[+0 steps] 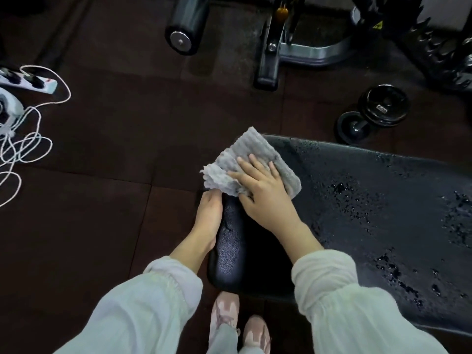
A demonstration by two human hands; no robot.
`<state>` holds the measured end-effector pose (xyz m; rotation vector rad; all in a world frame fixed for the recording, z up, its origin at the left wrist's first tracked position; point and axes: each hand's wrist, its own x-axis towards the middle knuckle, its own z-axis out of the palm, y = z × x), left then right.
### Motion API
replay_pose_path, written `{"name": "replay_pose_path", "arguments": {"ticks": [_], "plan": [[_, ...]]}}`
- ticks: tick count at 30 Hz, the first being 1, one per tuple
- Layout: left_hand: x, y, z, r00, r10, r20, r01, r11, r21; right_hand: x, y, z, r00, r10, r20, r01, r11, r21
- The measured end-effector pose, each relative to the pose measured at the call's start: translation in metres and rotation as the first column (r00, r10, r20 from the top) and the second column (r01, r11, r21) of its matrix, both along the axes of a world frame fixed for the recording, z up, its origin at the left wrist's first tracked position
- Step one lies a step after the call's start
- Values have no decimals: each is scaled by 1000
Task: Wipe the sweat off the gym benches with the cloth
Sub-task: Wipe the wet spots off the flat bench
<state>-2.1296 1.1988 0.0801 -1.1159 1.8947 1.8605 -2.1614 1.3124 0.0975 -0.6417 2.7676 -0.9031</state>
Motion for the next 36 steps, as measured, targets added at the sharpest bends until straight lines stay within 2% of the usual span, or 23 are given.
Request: {"name": "replay_pose_path", "arguments": {"ticks": [2, 5, 9, 12, 15, 17, 18, 20, 23, 25, 27, 29, 33, 36], "plan": [[-7, 2, 1, 999, -3, -43, 3, 1000, 15, -3, 24, -3, 996, -78, -39, 78, 997, -3], [-10, 5, 2, 998, 13, -69, -12, 1000, 19, -20, 45, -4, 947, -316, -65, 314, 949, -38], [-9, 7, 0, 997, 15, -73, -17, 999, -35, -44, 22, -5, 891, -453, -22, 453, 892, -4], [-8, 8, -2, 997, -16, -74, 10, 997, -73, -59, 0, -2, 918, -396, -6, 396, 918, 13], [-7, 8, -5, 995, -27, -98, 16, 994, -112, -61, -24, -3, 985, -168, 28, 167, 986, 17], [-6, 7, -9, 993, -16, -113, 3, 994, -109, -50, -35, -4, 1000, 0, -11, 1, 1000, 31], [-7, 7, -11, 994, -10, -113, -2, 995, -104, -44, -34, -4, 998, 34, -47, -32, 999, 35], [-7, 7, -13, 994, 1, -111, -13, 994, -110, -37, -19, -6, 995, 3, -100, -3, 1000, -4], [-7, 9, -12, 994, -3, -109, -14, 988, -156, -37, 19, -11, 964, -214, -161, 209, 977, -44], [-7, 9, -10, 994, -18, -107, 1, 987, -160, -45, 38, -10, 914, -385, -129, 385, 923, -31], [-6, 9, -10, 994, -14, -107, -3, 988, -154, -59, 37, -7, 875, -481, -57, 482, 876, -7], [-7, 8, -11, 994, -19, -104, 0, 985, -175, -69, 21, -3, 887, -460, -20, 460, 888, -20], [-7, 7, -13, 994, -39, -104, 14, 973, -232, -51, -2, -4, 975, -223, -15, 222, 973, -61], [-7, 10, -12, 986, -118, -119, 66, 925, -374, -28, 19, -5, 990, -137, -39, 136, 990, -35]]}}
